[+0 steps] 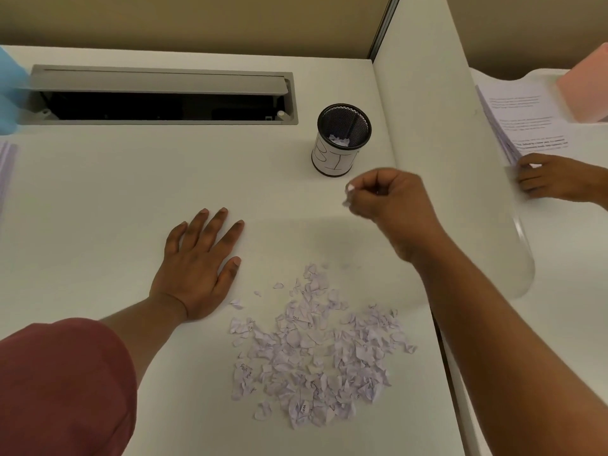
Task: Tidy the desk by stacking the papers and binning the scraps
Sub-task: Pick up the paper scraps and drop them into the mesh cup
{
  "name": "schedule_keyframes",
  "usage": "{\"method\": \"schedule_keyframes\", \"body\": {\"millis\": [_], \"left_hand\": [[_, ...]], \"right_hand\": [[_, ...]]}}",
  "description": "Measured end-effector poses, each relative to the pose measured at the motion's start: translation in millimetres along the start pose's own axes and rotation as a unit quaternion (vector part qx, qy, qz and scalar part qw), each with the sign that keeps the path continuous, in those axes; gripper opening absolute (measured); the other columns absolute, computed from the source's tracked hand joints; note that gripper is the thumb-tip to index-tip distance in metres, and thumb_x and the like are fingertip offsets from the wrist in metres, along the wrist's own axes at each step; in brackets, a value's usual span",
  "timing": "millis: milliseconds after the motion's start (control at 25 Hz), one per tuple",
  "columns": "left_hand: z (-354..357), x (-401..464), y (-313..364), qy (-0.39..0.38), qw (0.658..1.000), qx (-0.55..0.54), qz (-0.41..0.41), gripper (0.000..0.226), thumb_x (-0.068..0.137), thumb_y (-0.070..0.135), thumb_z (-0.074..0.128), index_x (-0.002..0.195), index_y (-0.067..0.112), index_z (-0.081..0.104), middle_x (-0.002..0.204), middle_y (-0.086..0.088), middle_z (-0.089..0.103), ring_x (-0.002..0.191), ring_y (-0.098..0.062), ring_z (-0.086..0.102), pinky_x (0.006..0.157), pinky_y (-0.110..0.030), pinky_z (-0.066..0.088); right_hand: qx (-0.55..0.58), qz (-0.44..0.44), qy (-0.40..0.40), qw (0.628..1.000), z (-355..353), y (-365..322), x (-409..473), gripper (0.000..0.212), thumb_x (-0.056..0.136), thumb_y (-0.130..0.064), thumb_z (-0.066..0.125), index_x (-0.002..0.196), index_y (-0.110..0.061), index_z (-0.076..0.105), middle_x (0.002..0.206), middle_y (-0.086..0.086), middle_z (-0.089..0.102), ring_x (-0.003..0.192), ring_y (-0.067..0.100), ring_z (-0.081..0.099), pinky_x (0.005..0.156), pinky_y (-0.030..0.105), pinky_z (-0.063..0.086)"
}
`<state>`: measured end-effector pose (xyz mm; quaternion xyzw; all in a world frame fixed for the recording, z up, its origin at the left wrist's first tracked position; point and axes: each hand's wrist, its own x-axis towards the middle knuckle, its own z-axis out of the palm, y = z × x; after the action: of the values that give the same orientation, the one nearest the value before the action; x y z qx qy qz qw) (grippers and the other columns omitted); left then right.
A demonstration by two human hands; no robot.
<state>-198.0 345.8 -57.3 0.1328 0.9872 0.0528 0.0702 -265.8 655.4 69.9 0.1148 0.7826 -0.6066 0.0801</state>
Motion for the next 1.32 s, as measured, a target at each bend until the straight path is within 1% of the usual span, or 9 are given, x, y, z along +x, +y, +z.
{"method": "schedule_keyframes", "body": {"millis": [200,400,600,800,880,960,1040,1160,1320], "left_hand": [[0,1,0,-0.004,1.0,0.005,-0.002,0.063,0.101,0.05,0.021,0.162,0.033,0.016,0.17,-0.001,0.012,0.157,-0.026,0.006,0.124,-0.049,0.01],[-1,1,-1,-0.009,1.0,0.006,-0.002,0.063,0.101,0.049,0.02,0.162,0.032,0.015,0.17,-0.001,0.012,0.157,-0.026,0.006,0.124,-0.051,0.012],[-1,1,0,-0.014,1.0,0.008,-0.004,0.063,0.102,0.05,0.016,0.162,0.033,0.013,0.17,0.0,0.009,0.157,-0.026,0.004,0.124,-0.051,0.012],[-2,1,0,-0.016,1.0,0.005,-0.004,0.063,0.102,0.05,0.016,0.162,0.033,0.013,0.17,0.0,0.009,0.157,-0.025,0.003,0.124,-0.05,0.011],[-2,1,0,-0.015,1.0,0.003,-0.005,0.063,0.102,0.05,0.016,0.162,0.033,0.014,0.17,0.001,0.009,0.157,-0.025,0.004,0.124,-0.05,0.011],[-2,1,0,-0.015,1.0,0.002,-0.004,0.063,0.102,0.05,0.016,0.162,0.033,0.014,0.17,0.0,0.009,0.157,-0.025,0.004,0.124,-0.05,0.011],[-1,0,0,-0.015,1.0,0.003,-0.003,0.063,0.102,0.05,0.015,0.162,0.033,0.013,0.17,0.0,0.009,0.157,-0.025,0.003,0.124,-0.051,0.011],[-1,0,-1,-0.011,1.0,0.003,-0.005,0.063,0.102,0.051,0.016,0.162,0.033,0.013,0.17,0.0,0.009,0.157,-0.025,0.003,0.124,-0.051,0.011],[0,0,0,-0.003,1.0,0.002,-0.003,0.063,0.102,0.05,0.019,0.162,0.032,0.016,0.17,-0.001,0.012,0.157,-0.027,0.007,0.124,-0.05,0.012]], "right_hand": [[0.012,-0.063,0.077,0.995,-1,-29,49,0.012,0.082,-0.002,0.072,0.079,-0.014,0.074,0.075,0.007,0.072,0.071,0.02,0.067,0.083,0.044,0.062],[-0.136,-0.098,0.123,0.978,2,-31,85,0.014,0.087,-0.012,0.07,0.082,-0.024,0.074,0.08,-0.006,0.073,0.071,0.005,0.067,0.068,0.02,0.054],[-0.244,-0.11,0.12,0.956,7,-31,99,0.035,0.089,0.005,0.052,0.104,-0.013,0.077,0.096,-0.004,0.07,0.09,0.011,0.064,0.082,0.021,0.053],[-0.323,-0.145,0.134,0.926,8,-31,105,0.033,0.086,0.003,0.049,0.097,-0.016,0.073,0.087,-0.001,0.069,0.08,0.016,0.062,0.069,0.017,0.044],[-0.324,-0.147,0.141,0.924,8,-31,103,0.025,0.089,-0.001,0.054,0.097,-0.016,0.072,0.08,-0.005,0.065,0.077,0.014,0.061,0.065,0.003,0.037],[-0.308,-0.149,0.149,0.928,8,-31,96,0.02,0.09,-0.005,0.057,0.097,-0.016,0.072,0.071,-0.01,0.06,0.067,0.008,0.056,0.063,-0.003,0.033],[-0.277,-0.15,0.158,0.936,7,-31,84,0.016,0.088,-0.008,0.06,0.093,-0.016,0.073,0.065,-0.016,0.057,0.06,0.002,0.054,0.062,0.0,0.036],[-0.255,-0.135,0.143,0.947,6,-20,57,0.016,0.087,-0.008,0.061,0.091,-0.017,0.075,0.072,-0.014,0.064,0.062,0.001,0.056,0.065,0.015,0.046],[-0.319,-0.079,0.063,0.942,1,22,11,0.027,0.092,0.0,0.055,0.099,-0.014,0.077,0.097,-0.003,0.073,0.079,0.008,0.061,0.075,0.011,0.043]]}}
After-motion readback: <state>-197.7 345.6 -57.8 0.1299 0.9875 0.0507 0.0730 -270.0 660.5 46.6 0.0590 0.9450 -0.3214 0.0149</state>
